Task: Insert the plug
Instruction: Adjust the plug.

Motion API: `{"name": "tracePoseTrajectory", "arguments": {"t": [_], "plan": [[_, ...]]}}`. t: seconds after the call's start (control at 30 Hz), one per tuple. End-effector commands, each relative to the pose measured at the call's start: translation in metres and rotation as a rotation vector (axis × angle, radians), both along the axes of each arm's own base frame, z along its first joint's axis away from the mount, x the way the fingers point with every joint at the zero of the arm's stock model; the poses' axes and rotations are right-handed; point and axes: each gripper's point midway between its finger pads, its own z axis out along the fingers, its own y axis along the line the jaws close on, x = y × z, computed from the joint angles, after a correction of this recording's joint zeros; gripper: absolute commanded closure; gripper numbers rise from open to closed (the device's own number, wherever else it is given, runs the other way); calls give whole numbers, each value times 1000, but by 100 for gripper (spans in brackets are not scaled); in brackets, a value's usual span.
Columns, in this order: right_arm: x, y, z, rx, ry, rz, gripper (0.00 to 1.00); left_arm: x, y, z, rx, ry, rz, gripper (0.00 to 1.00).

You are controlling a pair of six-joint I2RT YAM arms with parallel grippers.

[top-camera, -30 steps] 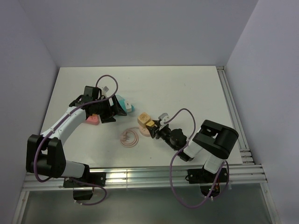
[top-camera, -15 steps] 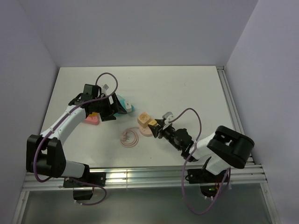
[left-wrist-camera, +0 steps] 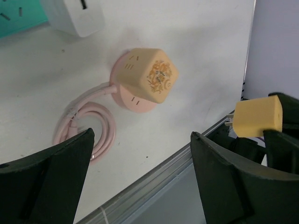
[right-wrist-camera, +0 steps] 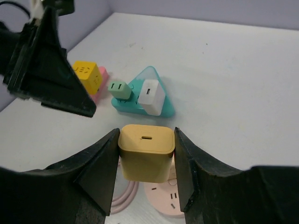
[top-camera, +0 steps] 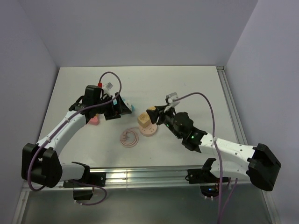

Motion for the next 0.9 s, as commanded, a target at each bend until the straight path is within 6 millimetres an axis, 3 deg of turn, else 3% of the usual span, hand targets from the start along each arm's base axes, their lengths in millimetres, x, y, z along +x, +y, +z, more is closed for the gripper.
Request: {"name": "tracePoseTrajectory", "arguments": {"t": [0.0,0.07,0.1,0.13,0.17,0.2,0.23,0.27,0.3,0.43,0.57,0.87], "plan": [[7,-5,-1,-84,194,-82,100,1,-18,35,-94,-175,-46,9],[7,-7,0,-93,242,-100,100,1,-27,53,-116,-261,-42,9],[9,-5,15,-47,248,-115,100,0,-29,55,-117,-283,-34,9],[10,-5,20,-38,250,-118,100,-9,-37,65,-133,-324,-50,9],[8,-4,19,-45,263,-114,100,-4,-42,77,-156,-400,-36,9],[10,-2,30,-16,271,-119,100,-8,-43,71,-156,-415,-29,9],[12,0,33,-5,281,-128,100,-17,-50,83,-187,-476,-45,8],[9,-2,25,-40,324,-135,100,-19,-52,90,-208,-531,-50,1],[11,2,39,-9,332,-138,100,-18,-52,92,-225,-600,-30,1],[11,1,54,33,372,-165,100,-41,-56,116,-311,-805,-62,0],[9,4,72,60,391,-140,100,-43,-61,117,-290,-865,-105,0],[2,19,78,51,461,-74,100,-35,-83,123,-267,-910,-143,3]]}}
